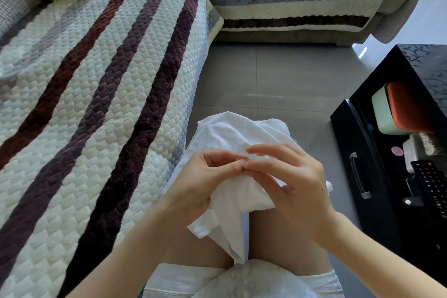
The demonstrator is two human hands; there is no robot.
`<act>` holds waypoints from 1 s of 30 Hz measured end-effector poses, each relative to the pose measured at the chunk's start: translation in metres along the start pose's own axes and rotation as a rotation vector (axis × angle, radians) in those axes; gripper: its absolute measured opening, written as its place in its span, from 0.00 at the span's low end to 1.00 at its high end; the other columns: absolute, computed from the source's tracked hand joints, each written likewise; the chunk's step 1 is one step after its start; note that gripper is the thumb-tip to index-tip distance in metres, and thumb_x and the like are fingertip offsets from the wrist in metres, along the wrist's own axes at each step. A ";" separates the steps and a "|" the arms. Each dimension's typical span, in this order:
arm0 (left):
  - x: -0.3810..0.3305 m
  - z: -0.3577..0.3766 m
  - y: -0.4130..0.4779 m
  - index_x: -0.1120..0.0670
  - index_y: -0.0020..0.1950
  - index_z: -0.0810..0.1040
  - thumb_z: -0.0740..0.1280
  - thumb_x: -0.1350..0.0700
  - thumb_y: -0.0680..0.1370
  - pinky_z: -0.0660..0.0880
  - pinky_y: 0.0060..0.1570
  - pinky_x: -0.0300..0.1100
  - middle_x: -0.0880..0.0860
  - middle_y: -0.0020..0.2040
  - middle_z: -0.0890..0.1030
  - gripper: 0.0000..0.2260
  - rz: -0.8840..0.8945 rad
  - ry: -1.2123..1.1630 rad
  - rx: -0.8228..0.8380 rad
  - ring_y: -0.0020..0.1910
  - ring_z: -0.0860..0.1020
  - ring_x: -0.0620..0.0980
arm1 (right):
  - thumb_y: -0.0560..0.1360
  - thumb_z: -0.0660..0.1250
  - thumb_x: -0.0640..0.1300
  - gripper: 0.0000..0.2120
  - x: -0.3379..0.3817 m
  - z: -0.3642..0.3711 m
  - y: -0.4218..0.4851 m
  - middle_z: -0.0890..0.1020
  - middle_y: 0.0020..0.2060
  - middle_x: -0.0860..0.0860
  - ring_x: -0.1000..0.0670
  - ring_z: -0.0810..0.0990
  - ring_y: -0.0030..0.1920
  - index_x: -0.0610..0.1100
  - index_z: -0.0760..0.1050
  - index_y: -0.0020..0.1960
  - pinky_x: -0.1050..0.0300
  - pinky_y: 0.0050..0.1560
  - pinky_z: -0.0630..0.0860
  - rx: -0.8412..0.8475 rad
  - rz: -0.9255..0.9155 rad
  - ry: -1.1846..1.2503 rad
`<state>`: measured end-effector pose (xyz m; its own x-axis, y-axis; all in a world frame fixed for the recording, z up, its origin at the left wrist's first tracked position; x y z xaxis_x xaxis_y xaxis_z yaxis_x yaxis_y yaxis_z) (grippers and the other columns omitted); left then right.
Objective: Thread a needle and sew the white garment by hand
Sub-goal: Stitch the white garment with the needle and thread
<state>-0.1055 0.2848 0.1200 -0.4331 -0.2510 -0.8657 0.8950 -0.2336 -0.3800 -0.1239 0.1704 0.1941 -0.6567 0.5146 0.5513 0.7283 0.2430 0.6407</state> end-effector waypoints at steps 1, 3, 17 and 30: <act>0.002 0.000 0.000 0.59 0.37 0.84 0.70 0.61 0.66 0.77 0.38 0.33 0.54 0.36 0.84 0.04 -0.010 -0.013 -0.004 0.37 0.82 0.45 | 0.77 0.67 0.45 0.09 0.001 -0.001 0.000 0.84 0.46 0.49 0.50 0.80 0.46 0.44 0.84 0.44 0.54 0.46 0.77 -0.013 -0.013 0.005; 0.004 0.001 -0.002 0.59 0.38 0.84 0.70 0.61 0.66 0.77 0.38 0.33 0.53 0.36 0.84 0.04 -0.022 -0.027 -0.012 0.37 0.82 0.45 | 0.76 0.68 0.44 0.07 0.002 -0.003 0.001 0.83 0.45 0.50 0.49 0.79 0.48 0.45 0.84 0.44 0.52 0.49 0.75 -0.018 -0.009 0.053; 0.032 -0.018 0.000 0.49 0.33 0.81 0.70 0.57 0.73 0.66 0.45 0.41 0.41 0.34 0.80 0.09 -0.238 0.051 -0.251 0.47 0.74 0.42 | 0.71 0.68 0.44 0.09 -0.038 -0.041 0.011 0.83 0.36 0.44 0.41 0.84 0.41 0.38 0.74 0.41 0.49 0.52 0.79 -0.122 0.526 0.927; -0.056 -0.012 0.027 0.56 0.33 0.74 0.66 0.59 0.65 0.69 0.46 0.42 0.52 0.32 0.76 0.02 -0.072 -0.137 -0.055 0.34 0.75 0.47 | 0.78 0.59 0.43 0.06 -0.078 -0.090 0.052 0.61 0.25 0.52 0.53 0.57 0.25 0.44 0.71 0.44 0.63 0.27 0.59 -0.196 0.593 0.818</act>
<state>-0.0560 0.3037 0.1544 -0.5032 -0.3620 -0.7847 0.8642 -0.2045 -0.4598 -0.0524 0.0688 0.2323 -0.1873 -0.2274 0.9556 0.9823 -0.0438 0.1821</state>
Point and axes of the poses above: each hand's wrist, its own y-axis towards the middle knuckle, its own z-axis out of the palm, x = y × z, the point moved 10 cm from there along y, towards the middle knuckle
